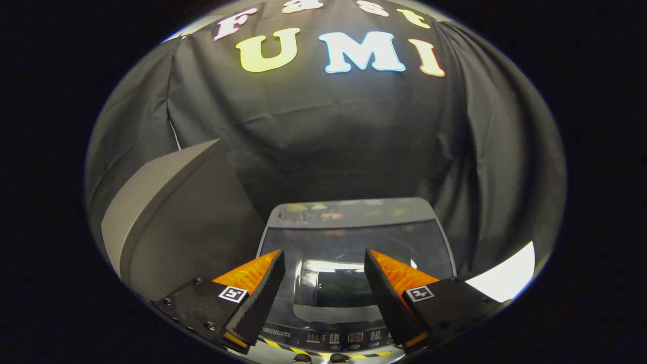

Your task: Put the clothes into the washing machine and then close the washing machine lid.

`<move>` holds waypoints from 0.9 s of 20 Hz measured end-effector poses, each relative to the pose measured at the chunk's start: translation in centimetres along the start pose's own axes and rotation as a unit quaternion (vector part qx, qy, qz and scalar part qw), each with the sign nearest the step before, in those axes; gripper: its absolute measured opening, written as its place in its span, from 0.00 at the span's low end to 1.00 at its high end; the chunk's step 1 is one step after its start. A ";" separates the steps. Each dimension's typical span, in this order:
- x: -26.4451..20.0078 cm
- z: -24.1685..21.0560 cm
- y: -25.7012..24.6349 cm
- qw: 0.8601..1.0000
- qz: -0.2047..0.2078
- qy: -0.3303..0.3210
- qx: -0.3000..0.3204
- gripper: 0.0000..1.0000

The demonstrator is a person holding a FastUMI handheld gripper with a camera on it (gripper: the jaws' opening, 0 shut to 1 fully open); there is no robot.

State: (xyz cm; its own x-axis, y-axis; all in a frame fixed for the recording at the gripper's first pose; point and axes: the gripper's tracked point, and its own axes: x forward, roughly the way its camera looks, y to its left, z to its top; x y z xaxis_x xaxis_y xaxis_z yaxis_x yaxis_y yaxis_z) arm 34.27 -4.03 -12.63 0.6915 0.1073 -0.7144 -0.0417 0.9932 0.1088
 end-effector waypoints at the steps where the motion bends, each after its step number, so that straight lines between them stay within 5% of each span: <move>1: -0.5 -1.1 0.3 1.000 0.002 0.001 -0.001 0.98; 8: -7.7 -1.3 1.6 0.994 0.026 -0.101 -0.017 0.98; 18: -21.7 -3.8 0.9 0.969 -0.017 -0.244 -0.038 0.97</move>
State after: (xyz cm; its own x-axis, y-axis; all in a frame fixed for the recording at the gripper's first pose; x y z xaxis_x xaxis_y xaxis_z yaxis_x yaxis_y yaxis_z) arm 16.47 -5.34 0.29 0.9515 0.0592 -0.3018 -0.0538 0.9982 0.0264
